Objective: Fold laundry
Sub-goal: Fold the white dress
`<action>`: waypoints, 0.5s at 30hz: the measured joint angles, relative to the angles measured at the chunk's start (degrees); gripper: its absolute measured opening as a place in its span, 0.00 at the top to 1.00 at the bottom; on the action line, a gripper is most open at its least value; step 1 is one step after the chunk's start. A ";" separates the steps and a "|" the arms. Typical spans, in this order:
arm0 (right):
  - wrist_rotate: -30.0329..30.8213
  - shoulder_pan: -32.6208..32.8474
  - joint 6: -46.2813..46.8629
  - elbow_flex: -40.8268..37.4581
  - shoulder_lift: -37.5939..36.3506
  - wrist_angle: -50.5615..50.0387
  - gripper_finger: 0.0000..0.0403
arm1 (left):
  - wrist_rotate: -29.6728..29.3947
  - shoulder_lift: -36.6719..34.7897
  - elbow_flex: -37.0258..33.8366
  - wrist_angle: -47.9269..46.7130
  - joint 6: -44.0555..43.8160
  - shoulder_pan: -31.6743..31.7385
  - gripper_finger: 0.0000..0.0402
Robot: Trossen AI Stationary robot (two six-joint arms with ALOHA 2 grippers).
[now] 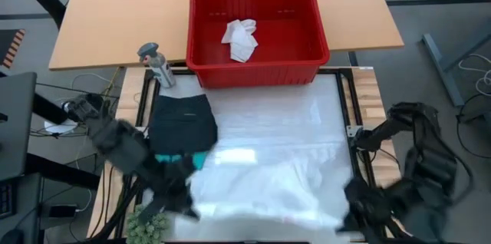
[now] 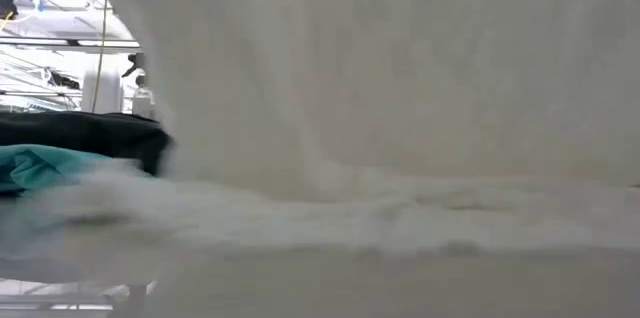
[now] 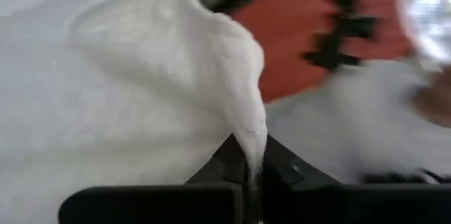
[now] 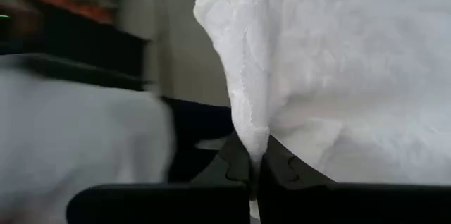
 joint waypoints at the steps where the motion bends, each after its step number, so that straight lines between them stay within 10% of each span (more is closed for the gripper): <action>1: 1.40 0.97 -1.41 0.00 0.67 4.77 0.94 | -0.61 0.75 0.01 4.55 -0.14 -1.72 1.00; 8: 6.81 5.41 -23.65 0.07 6.77 38.83 0.94 | -0.37 5.41 0.04 31.40 2.00 -11.65 1.00; 15: 9.66 8.89 -46.57 9.43 12.02 52.51 0.94 | -2.47 8.23 5.96 49.30 12.14 -17.22 1.00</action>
